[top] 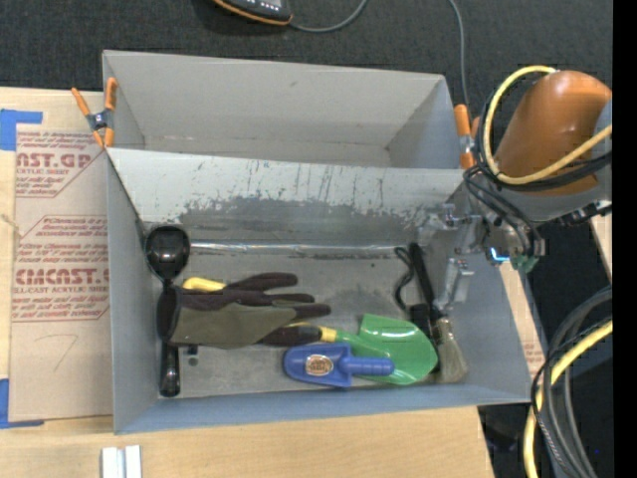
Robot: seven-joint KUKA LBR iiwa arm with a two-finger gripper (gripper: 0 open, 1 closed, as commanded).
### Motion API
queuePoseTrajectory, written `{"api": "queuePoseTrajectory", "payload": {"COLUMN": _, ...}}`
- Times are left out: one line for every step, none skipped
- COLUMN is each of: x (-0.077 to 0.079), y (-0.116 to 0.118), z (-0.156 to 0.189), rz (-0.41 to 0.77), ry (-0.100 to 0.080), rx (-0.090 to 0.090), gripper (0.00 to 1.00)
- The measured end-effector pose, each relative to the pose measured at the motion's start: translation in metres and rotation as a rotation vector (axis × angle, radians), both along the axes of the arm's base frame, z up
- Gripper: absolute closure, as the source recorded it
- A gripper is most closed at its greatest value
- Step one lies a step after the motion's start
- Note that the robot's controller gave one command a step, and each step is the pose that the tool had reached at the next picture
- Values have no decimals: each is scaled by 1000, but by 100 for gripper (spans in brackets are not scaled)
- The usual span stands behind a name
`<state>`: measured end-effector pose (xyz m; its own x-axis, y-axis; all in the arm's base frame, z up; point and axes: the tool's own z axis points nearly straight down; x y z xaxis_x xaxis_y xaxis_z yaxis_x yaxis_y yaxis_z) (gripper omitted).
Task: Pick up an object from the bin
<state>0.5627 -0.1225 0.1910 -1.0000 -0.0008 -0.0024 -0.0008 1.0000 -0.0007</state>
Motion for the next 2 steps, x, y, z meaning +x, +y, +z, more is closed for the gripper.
{"api": "queuePoseTrajectory", "payload": {"x": 0, "y": 0, "z": 0, "rz": 0, "ry": 0, "rx": 0, "gripper": 0}}
{"api": "queuePoseTrajectory", "payload": {"x": 8, "y": 7, "z": -17, "rz": -11, "ry": -10, "rx": -3, "gripper": 0}}
